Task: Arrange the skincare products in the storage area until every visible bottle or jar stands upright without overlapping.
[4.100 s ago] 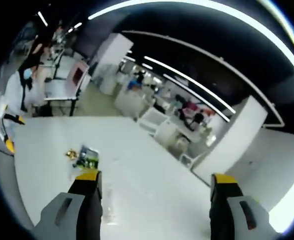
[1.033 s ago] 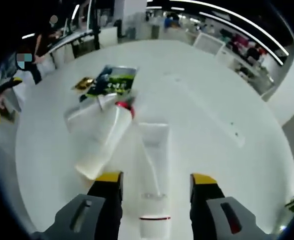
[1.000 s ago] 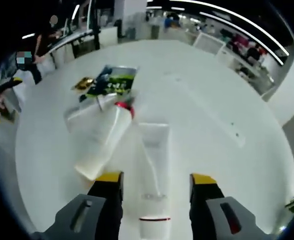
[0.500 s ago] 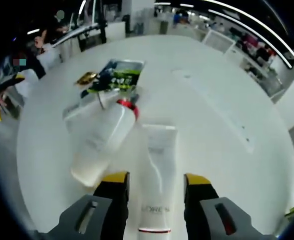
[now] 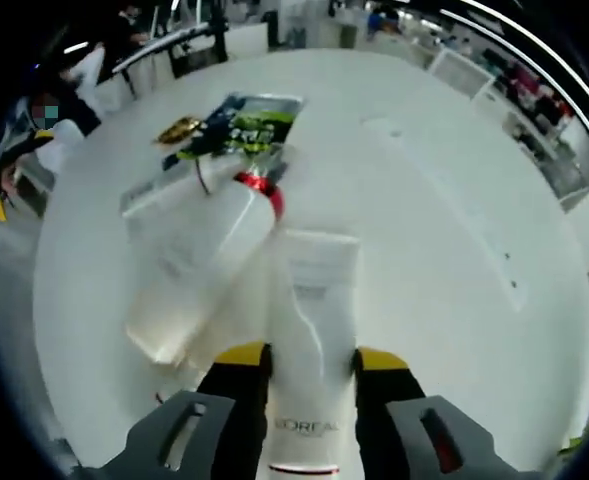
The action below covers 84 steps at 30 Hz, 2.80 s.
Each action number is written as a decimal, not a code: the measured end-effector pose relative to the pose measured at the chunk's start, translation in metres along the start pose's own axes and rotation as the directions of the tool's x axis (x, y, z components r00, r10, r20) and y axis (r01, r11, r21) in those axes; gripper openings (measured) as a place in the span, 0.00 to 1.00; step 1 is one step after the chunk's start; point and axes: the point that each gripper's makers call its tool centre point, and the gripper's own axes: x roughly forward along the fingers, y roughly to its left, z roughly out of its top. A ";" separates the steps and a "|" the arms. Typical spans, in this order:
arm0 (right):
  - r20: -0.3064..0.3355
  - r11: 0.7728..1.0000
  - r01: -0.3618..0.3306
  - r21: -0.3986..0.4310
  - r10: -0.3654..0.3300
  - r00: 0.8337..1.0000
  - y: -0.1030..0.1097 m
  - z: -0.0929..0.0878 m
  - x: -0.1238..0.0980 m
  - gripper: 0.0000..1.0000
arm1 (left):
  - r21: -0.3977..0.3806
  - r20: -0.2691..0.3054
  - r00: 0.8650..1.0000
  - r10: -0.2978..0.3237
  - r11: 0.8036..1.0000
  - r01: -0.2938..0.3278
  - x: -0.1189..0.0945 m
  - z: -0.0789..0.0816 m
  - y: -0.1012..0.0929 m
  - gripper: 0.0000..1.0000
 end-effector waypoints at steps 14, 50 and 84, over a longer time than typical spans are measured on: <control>0.104 0.997 0.063 0.049 -0.068 0.992 -0.006 0.001 -0.005 0.21 | 0.003 0.012 1.000 -0.018 1.000 0.018 0.002 0.005 -0.010 0.92; 0.419 0.955 0.109 0.275 -0.221 0.881 0.008 0.039 -0.096 0.21 | 0.037 0.080 0.991 -0.105 0.994 0.102 0.008 0.035 -0.047 0.91; 0.719 0.943 0.088 0.320 -0.302 0.625 0.125 0.100 -0.228 0.21 | 0.158 0.209 0.943 -0.260 0.960 0.230 -0.011 0.099 -0.117 0.92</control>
